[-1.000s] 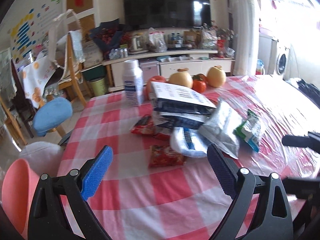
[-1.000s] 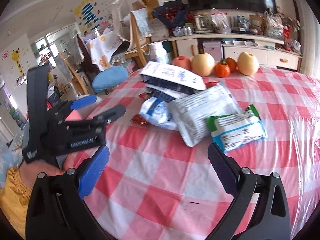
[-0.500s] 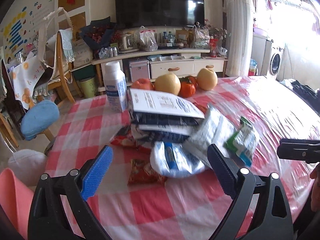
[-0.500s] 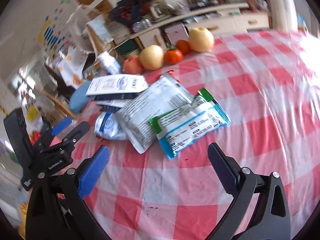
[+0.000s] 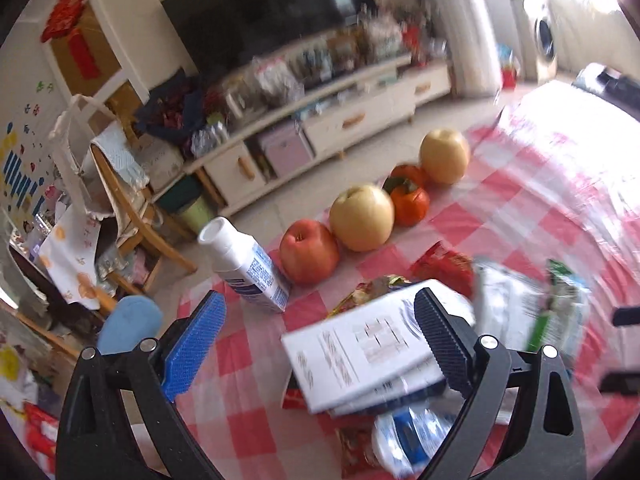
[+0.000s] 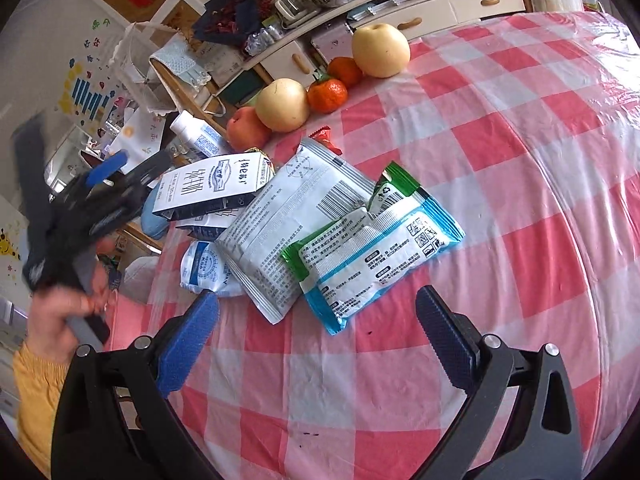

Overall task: Collect trash
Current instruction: 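Bring both empty tools back over the trash pile on the table, then close left tool on the white milk carton while right tool grasps the blue-and-white snack packet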

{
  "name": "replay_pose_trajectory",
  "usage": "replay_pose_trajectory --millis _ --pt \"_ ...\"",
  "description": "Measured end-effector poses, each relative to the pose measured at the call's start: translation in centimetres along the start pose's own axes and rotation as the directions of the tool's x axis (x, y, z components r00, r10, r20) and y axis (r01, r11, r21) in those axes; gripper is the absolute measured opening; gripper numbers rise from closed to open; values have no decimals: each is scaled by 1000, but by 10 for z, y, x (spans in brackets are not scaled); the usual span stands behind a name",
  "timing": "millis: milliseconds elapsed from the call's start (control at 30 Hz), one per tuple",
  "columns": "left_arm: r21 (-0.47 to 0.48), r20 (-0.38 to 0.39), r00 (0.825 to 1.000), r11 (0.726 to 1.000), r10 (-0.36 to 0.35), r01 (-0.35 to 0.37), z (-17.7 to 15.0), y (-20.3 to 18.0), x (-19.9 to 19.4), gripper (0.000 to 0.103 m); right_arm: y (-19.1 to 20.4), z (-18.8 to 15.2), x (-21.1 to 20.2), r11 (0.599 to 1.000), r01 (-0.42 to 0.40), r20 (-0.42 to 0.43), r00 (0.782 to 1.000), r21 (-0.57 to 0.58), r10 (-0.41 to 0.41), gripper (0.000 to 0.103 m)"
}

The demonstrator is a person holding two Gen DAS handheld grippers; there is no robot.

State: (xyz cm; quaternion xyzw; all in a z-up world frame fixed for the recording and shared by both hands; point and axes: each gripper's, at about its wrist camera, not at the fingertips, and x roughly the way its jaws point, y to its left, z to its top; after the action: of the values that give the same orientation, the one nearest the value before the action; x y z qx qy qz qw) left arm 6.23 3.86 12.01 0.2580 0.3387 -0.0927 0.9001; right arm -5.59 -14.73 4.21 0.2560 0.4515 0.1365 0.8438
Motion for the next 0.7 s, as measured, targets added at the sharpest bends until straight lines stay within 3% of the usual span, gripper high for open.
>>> replay_pose_trajectory --millis 167,333,467,533,600,700 --pt "-94 -184 983 996 -11 -6 1 4 43 94 -5 3 1 1000 14 -2 1000 11 -14 99" --pt "-255 -180 971 961 -158 109 -29 9 37 94 -15 5 5 999 30 -22 999 34 -30 99" --pt "-257 -168 967 955 -193 146 -51 -6 26 94 -20 4 8 998 23 -40 999 59 -21 99" --pt "-257 -211 949 950 -235 178 -64 -16 27 94 -20 3 8 998 27 -38 999 59 -25 99" --pt "-230 -197 958 960 -209 162 -74 -24 20 94 -19 4 8 998 36 -33 999 52 -35 99" --pt "-245 -156 957 948 -246 204 -77 -22 4 94 -21 4 7 997 50 -25 998 53 -49 99"
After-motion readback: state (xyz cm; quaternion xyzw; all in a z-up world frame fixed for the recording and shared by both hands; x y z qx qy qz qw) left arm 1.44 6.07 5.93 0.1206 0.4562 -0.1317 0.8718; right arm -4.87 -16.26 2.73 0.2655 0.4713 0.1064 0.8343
